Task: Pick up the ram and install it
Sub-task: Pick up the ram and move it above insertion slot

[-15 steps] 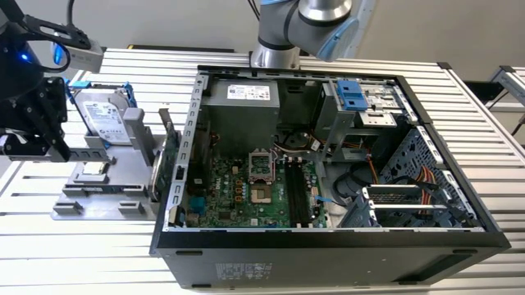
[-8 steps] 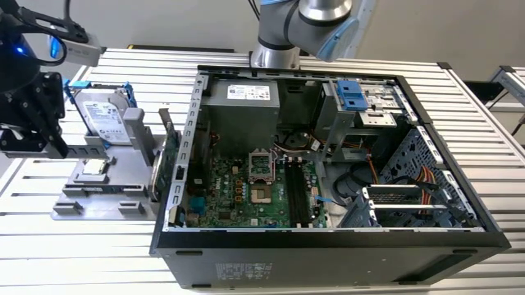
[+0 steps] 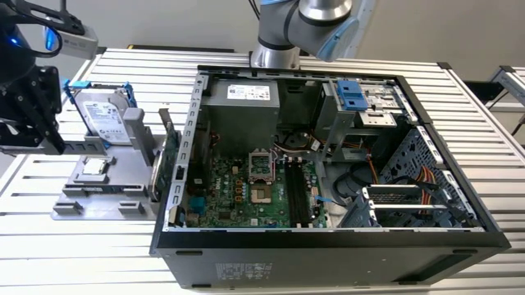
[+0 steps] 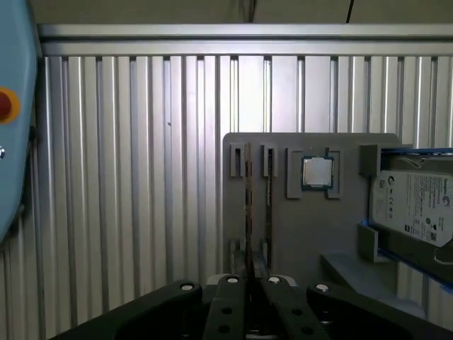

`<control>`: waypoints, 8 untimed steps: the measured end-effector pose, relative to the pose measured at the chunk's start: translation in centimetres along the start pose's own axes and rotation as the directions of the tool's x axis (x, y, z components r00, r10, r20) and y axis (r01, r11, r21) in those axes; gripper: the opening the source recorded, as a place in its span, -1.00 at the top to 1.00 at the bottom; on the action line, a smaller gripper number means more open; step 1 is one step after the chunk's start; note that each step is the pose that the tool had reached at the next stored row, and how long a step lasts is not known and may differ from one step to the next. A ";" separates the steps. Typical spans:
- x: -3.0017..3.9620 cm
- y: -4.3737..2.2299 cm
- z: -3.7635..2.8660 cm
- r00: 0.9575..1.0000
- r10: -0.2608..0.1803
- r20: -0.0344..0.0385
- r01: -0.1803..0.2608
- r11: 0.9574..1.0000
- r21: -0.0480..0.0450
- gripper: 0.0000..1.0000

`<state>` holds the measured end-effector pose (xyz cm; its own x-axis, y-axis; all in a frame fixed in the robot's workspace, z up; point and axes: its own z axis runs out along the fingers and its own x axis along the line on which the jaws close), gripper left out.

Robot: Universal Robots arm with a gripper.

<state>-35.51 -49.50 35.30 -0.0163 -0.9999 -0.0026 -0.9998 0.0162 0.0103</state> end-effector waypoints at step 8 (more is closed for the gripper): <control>0.00 0.01 -0.93 1.000 0.000 0.000 0.000 1.000 0.000 1.00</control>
<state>-35.52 -49.50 36.24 -0.0163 -0.9999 -0.0026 -0.9998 0.0162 0.0104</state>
